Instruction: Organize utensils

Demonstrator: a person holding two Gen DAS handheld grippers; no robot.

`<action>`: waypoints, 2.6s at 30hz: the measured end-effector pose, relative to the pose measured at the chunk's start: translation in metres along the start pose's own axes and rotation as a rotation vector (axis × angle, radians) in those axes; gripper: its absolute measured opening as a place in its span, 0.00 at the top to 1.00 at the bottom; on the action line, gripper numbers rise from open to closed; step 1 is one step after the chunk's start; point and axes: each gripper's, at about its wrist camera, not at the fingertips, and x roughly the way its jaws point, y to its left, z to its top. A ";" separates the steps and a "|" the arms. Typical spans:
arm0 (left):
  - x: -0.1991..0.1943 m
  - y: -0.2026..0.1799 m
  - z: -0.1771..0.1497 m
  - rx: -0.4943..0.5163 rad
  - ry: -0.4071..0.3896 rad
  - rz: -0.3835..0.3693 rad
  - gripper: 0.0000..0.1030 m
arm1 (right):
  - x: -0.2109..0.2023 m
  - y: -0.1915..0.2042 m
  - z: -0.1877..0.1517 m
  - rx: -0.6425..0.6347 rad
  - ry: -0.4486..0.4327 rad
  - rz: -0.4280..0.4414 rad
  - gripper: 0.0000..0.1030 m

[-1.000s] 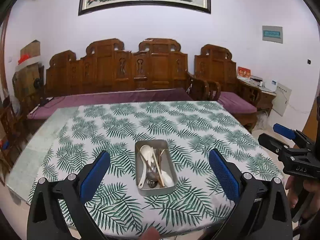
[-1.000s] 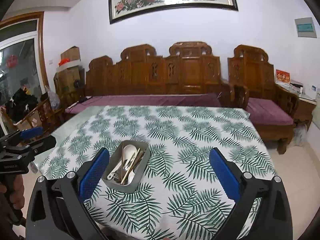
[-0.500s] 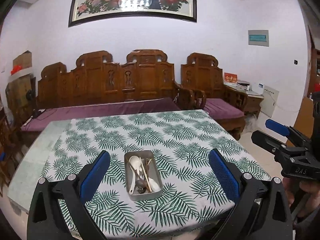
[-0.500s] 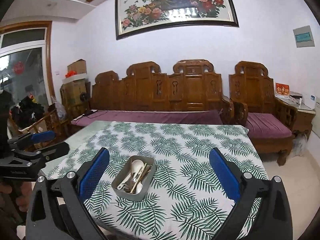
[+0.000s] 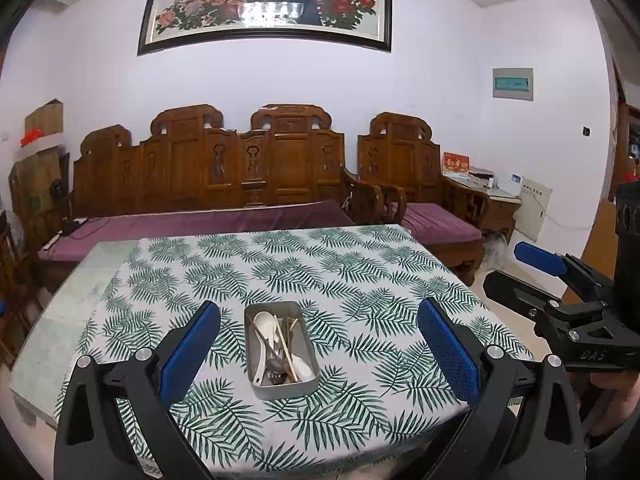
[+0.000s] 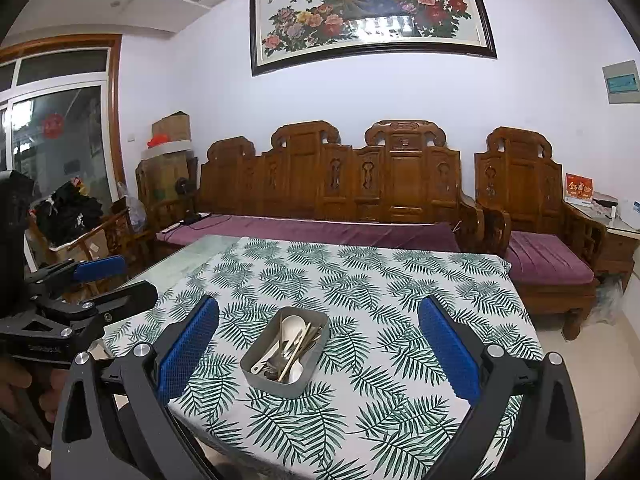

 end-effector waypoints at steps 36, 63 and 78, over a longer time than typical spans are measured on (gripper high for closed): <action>0.003 0.006 -0.004 -0.037 -0.008 0.002 0.08 | 0.004 -0.006 -0.005 0.030 0.009 0.006 0.02; 0.004 0.006 -0.005 -0.041 -0.007 0.005 0.08 | 0.006 -0.004 -0.006 0.036 0.009 0.010 0.02; 0.002 0.005 -0.001 -0.039 -0.019 0.002 0.08 | 0.007 -0.003 -0.006 0.037 0.007 0.009 0.02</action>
